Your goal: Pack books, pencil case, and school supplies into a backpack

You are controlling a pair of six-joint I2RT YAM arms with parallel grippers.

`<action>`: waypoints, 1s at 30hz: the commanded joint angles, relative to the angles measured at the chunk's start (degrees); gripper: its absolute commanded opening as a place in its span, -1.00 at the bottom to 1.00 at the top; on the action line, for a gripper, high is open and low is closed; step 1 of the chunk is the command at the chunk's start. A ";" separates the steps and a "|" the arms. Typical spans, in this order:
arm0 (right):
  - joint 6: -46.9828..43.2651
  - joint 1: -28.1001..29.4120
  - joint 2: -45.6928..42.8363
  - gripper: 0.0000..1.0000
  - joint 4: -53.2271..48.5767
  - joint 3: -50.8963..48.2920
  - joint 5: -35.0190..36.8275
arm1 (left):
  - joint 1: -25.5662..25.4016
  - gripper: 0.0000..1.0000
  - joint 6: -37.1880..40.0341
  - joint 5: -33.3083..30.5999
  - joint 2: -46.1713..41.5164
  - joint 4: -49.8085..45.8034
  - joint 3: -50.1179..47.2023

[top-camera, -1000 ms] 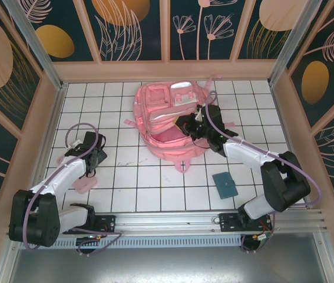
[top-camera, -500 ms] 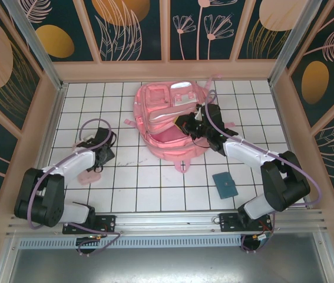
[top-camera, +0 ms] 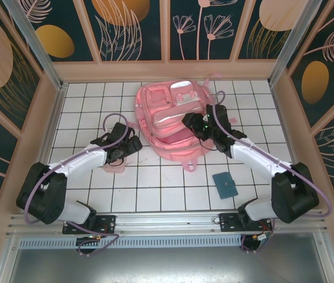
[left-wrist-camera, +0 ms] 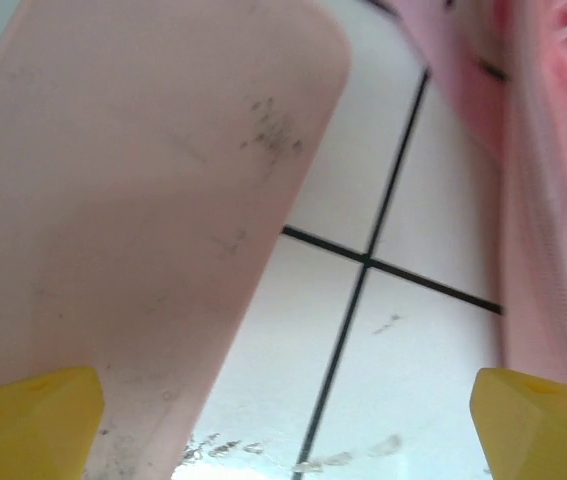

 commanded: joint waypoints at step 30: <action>-18.60 22.33 1.69 0.35 -19.05 18.53 23.33 | 18.28 0.61 8.79 10.34 -4.04 6.77 -11.82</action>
